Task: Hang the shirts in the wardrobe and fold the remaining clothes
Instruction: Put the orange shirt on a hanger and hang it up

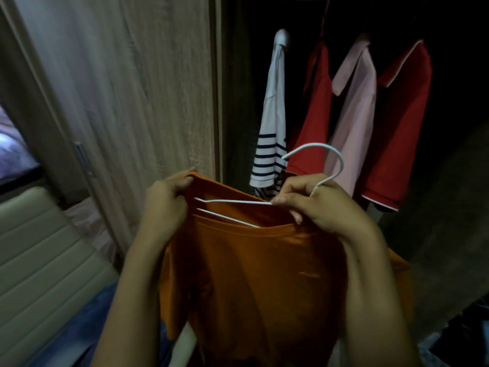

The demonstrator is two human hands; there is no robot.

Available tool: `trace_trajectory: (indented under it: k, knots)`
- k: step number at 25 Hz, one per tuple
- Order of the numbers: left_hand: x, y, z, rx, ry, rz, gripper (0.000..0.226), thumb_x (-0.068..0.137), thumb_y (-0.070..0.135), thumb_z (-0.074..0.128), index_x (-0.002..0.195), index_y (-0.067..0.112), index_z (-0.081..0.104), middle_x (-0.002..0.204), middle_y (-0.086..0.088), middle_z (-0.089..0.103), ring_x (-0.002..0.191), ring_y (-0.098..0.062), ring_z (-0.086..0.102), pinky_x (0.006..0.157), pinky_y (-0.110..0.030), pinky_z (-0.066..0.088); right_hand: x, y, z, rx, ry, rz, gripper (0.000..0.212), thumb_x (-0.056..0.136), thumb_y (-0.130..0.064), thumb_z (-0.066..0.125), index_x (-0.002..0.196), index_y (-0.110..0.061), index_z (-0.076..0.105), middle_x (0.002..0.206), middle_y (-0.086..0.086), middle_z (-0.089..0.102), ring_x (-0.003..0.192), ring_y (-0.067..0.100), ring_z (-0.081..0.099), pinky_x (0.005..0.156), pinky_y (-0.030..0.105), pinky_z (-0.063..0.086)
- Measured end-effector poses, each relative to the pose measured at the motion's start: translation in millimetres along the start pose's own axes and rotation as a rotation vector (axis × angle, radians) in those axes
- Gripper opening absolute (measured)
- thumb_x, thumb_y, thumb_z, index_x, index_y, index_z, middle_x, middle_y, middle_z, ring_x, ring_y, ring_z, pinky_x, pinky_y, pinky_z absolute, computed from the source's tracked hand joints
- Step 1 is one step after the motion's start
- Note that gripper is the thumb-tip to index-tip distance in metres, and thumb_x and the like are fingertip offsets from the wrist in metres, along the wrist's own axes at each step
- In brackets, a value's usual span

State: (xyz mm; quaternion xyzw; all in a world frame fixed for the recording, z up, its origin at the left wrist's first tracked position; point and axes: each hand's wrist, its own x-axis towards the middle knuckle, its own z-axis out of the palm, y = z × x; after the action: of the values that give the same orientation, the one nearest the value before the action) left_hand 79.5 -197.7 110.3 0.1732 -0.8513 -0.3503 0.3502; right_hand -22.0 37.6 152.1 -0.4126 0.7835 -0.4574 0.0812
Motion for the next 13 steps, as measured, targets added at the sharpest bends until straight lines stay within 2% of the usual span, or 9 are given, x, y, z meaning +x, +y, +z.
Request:
trace_trajectory:
  k: [2,5,7,9,11,13]
  knots:
    - [-4.2,17.1,13.2,0.064,-0.078,0.080,0.046,0.080,-0.016,0.043,0.117,0.003,0.062,0.130,-0.001,0.054,0.125,-0.011,0.044,0.106,-0.019,0.030,7.2,-5.2,7.9,0.014,0.021,-0.020,0.018,0.088,-0.014,0.062,0.073,-0.004,0.066,0.045,0.003,0.052,0.044,0.011,0.045,0.048,0.018,0.038]
    - [-3.8,20.1,23.5,0.095,-0.228,0.153,0.045,0.083,-0.010,0.043,0.118,0.009,0.063,0.136,-0.002,0.052,0.130,-0.016,0.043,0.112,-0.036,0.032,13.4,-9.1,19.2,0.024,0.064,0.000,0.021,0.089,-0.017,0.062,0.072,-0.005,0.066,0.047,0.005,0.053,0.044,0.013,0.047,0.045,0.015,0.038]
    - [-2.8,19.1,18.3,-0.039,-0.331,0.135,0.039,0.084,0.003,0.041,0.110,0.016,0.067,0.129,0.000,0.058,0.125,-0.013,0.049,0.108,-0.038,0.037,12.3,-5.1,17.6,0.026,0.123,0.017,0.024,0.089,-0.017,0.062,0.066,-0.012,0.063,0.046,0.004,0.053,0.041,0.006,0.045,0.044,0.010,0.036]
    - [-2.5,16.5,11.1,-0.220,-0.311,0.122,0.034,0.082,0.018,0.040,0.100,0.022,0.068,0.119,0.005,0.064,0.113,-0.005,0.056,0.100,-0.033,0.043,9.9,2.6,11.4,0.051,0.170,0.024,0.027,0.089,-0.016,0.061,0.062,-0.018,0.061,0.043,0.000,0.053,0.039,0.002,0.044,0.045,0.010,0.035]
    - [1.6,4.4,5.2,-0.177,-0.287,0.129,0.026,0.092,0.028,0.042,0.110,0.031,0.060,0.116,0.014,0.059,0.106,0.002,0.056,0.090,-0.028,0.044,9.0,9.4,7.0,0.066,0.217,0.038,0.026,0.090,-0.018,0.061,0.064,-0.017,0.062,0.041,-0.001,0.053,0.039,0.003,0.045,0.046,0.011,0.037]
    - [6.3,-9.8,3.2,-0.013,-0.436,0.091,0.030,0.093,0.029,0.050,0.122,0.036,0.046,0.122,0.015,0.051,0.112,-0.001,0.048,0.095,-0.031,0.041,10.1,11.9,5.9,0.099,0.253,0.049,0.024,0.091,-0.019,0.060,0.067,-0.013,0.064,0.040,0.000,0.053,0.039,0.003,0.045,0.046,0.010,0.037]
